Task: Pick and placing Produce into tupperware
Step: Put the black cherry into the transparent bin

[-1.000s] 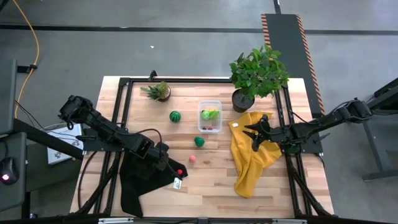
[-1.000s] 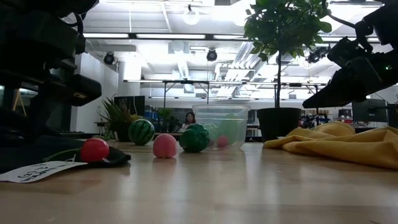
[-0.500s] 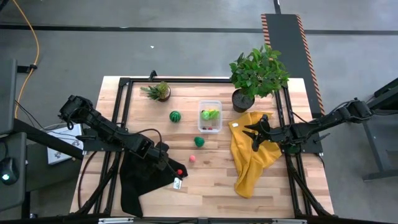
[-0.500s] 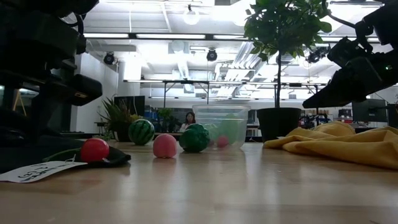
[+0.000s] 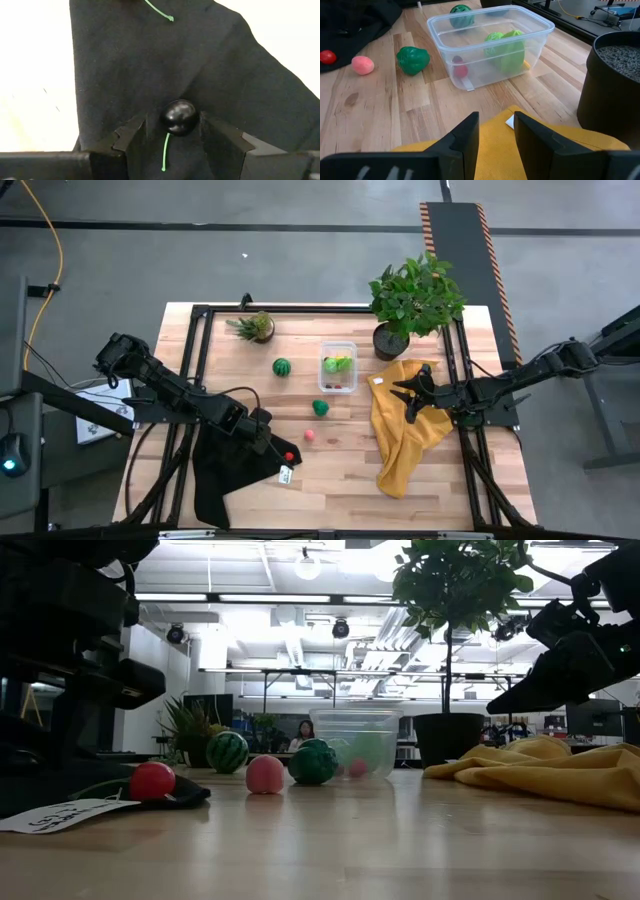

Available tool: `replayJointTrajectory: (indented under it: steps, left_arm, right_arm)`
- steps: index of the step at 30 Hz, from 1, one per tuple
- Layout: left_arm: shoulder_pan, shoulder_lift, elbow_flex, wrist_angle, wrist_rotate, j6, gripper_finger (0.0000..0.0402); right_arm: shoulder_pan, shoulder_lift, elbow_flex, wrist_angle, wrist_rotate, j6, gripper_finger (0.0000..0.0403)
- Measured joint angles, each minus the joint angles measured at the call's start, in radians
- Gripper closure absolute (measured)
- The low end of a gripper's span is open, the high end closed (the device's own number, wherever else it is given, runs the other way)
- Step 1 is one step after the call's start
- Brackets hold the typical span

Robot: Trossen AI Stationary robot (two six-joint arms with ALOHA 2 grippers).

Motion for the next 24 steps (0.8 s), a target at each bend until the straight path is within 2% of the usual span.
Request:
replayJointTrajectory:
  steps: [24]
  left_arm:
    - [0.0,0.0,0.0,0.004,0.004,0.019,0.0236]
  right_arm:
    - [0.0,0.0,0.0,0.0,0.0,0.0,0.0289]
